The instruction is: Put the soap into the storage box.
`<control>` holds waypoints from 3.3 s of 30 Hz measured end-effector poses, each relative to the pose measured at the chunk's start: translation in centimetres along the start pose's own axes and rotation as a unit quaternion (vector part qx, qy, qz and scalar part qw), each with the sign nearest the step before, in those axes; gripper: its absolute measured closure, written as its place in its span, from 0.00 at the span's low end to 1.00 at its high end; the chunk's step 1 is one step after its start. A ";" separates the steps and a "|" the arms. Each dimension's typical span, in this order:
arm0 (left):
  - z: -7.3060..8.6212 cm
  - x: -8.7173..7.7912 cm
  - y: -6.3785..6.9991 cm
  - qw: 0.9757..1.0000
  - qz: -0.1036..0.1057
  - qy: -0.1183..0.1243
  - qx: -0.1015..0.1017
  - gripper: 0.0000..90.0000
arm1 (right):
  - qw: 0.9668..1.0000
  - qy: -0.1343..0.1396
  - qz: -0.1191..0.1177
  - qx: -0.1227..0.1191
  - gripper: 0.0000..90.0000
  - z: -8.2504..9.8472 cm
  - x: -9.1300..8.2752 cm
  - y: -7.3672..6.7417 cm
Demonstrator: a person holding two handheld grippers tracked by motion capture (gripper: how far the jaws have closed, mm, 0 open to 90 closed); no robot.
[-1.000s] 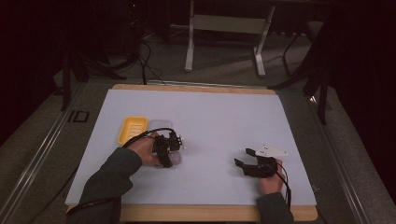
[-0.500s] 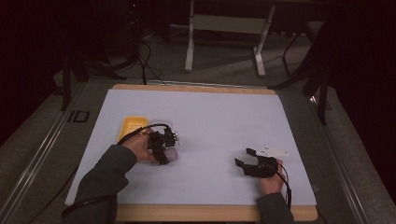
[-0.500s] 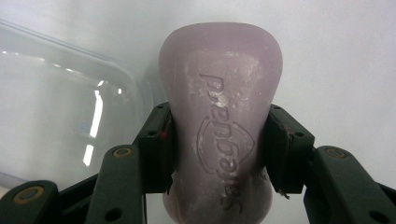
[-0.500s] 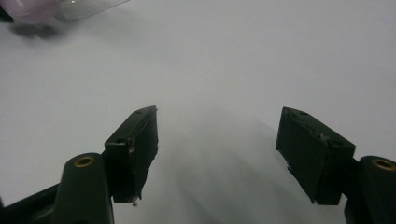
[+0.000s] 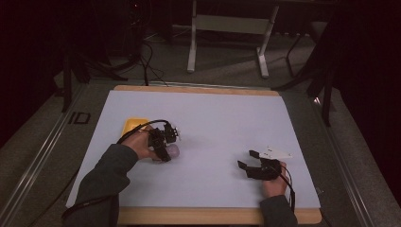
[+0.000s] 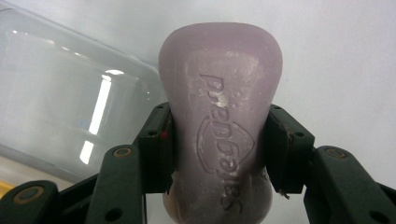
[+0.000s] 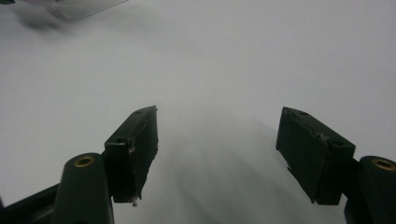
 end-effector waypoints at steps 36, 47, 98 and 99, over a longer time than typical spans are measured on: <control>0.0 -2.4 -3.8 0.993 -0.025 0.017 -0.116 0.55 | 1.000 0.000 0.000 0.000 0.32 0.0 0.0 0.0; -0.1 -2.2 -5.8 0.986 -0.031 0.027 -0.162 0.55 | 1.000 0.000 0.000 0.000 0.32 0.0 0.0 0.0; -0.4 -3.6 -9.4 0.949 -0.065 0.072 -0.301 0.55 | 1.000 -0.001 0.000 -0.001 0.32 0.0 0.0 0.0; -0.3 -3.6 -9.5 0.948 -0.064 0.073 -0.302 0.56 | 1.000 -0.001 0.000 -0.001 0.32 0.0 0.0 0.0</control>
Point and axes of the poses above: each handheld gripper's, and its own axes: x roughly forward along the jaws, z roughly out of its underside, y roughly to its right, the point moved 10 cm from there along x, roughly forward along the jaws, and after that the axes turned 11 degrees about -x, right-handed, at the moved point
